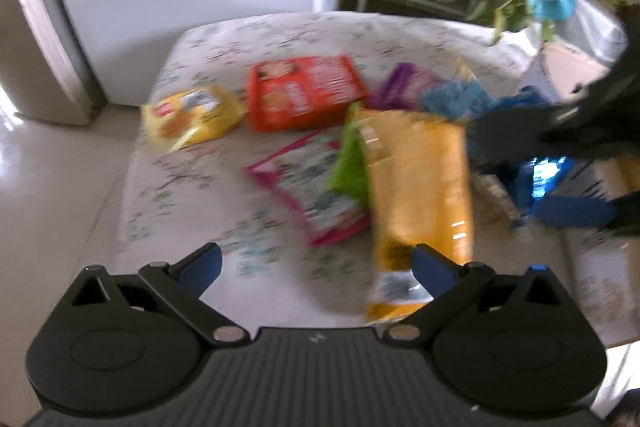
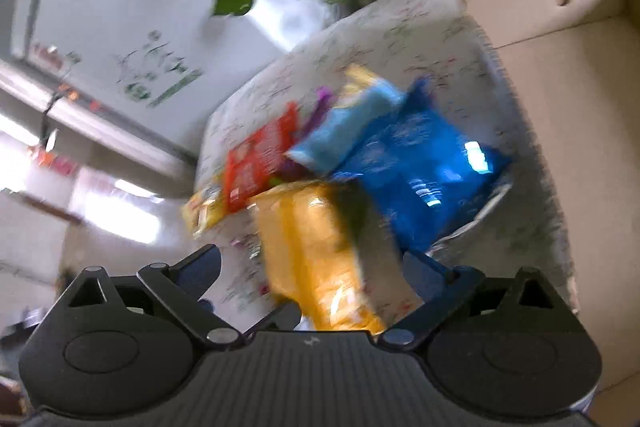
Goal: Organize snacks
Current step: 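Lower the right tool onto the dark blue foil bag and close it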
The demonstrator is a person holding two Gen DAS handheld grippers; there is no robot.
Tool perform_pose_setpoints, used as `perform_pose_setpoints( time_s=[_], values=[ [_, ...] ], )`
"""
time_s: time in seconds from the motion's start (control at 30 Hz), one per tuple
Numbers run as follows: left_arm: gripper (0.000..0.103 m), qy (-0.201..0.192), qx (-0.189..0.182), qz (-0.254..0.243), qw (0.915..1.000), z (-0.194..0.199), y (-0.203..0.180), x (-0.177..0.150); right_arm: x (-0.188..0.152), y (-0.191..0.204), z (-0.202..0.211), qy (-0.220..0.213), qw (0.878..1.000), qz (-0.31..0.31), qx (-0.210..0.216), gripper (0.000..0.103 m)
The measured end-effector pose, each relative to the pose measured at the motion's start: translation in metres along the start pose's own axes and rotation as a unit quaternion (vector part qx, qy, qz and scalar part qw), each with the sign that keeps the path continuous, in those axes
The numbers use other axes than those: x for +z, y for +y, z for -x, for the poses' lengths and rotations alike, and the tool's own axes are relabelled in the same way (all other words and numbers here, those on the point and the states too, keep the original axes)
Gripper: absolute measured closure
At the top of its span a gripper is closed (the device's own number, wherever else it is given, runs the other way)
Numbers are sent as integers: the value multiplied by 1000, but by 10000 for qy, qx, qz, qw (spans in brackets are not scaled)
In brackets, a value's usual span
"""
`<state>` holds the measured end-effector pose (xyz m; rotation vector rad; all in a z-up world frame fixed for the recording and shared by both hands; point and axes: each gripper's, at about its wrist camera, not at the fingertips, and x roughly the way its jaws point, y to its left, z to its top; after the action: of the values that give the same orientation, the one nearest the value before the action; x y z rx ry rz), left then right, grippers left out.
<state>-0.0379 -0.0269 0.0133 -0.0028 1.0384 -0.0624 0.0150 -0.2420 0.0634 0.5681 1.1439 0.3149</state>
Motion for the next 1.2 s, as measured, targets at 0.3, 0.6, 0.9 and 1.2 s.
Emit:
perform_pose_setpoints(
  time_s=[0.3, 0.6, 0.9, 1.2],
  values=[
    [3, -86, -206, 95, 9997, 7, 21, -3, 15, -2, 30, -758, 9954, 358, -473, 2],
    [3, -153, -513, 22, 9986, 11, -4, 4, 20, -2, 3, -837, 9854, 771, -1267, 3],
    [3, -25, -521, -5, 9986, 4, -19, 4, 17, 0, 5, -227, 9942, 661, -812, 6],
    [3, -123, -478, -125, 9987, -2, -38, 5, 17, -2, 4, -423, 9889, 777, -1197, 5]
  ],
)
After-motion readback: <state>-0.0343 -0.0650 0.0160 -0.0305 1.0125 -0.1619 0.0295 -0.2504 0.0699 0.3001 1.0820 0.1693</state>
